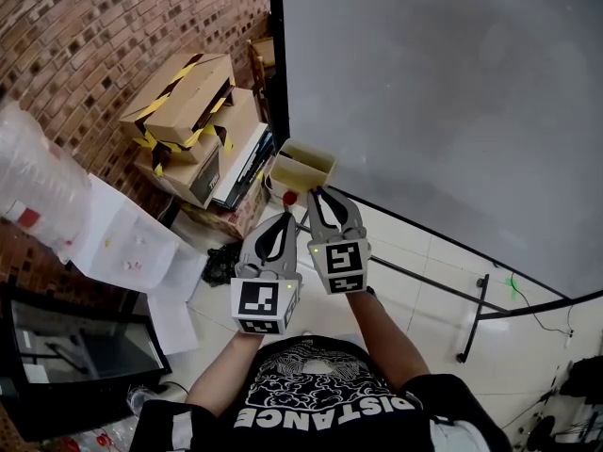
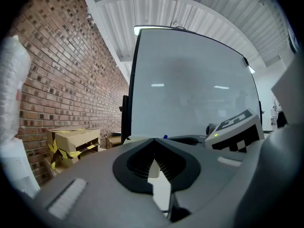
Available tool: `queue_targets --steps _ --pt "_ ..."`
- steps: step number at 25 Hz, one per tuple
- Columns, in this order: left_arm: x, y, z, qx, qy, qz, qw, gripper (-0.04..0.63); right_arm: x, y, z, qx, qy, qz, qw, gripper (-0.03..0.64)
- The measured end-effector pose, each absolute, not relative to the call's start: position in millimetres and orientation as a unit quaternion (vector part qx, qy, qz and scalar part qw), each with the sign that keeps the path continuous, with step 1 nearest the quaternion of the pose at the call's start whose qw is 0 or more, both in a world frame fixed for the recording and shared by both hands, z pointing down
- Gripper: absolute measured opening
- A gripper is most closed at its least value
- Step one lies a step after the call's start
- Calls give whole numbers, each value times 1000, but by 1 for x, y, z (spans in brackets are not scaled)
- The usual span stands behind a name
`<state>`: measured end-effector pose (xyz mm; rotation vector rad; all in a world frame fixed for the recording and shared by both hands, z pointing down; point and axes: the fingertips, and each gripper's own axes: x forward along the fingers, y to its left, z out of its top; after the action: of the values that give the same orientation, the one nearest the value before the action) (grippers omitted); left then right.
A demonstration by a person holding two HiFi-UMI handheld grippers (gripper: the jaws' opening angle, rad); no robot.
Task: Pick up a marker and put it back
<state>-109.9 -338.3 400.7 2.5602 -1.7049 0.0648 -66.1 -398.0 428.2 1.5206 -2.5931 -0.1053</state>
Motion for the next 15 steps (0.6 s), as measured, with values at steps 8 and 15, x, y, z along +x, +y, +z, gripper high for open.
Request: queue_targets --steps 8,15 --pt "-106 -327 396 831 -556 10 34 5 -62 -380 402 501 -862 -57 45 35" --pt "-101 -311 391 831 -554 3 36 5 -56 -360 375 502 -861 -80 31 35"
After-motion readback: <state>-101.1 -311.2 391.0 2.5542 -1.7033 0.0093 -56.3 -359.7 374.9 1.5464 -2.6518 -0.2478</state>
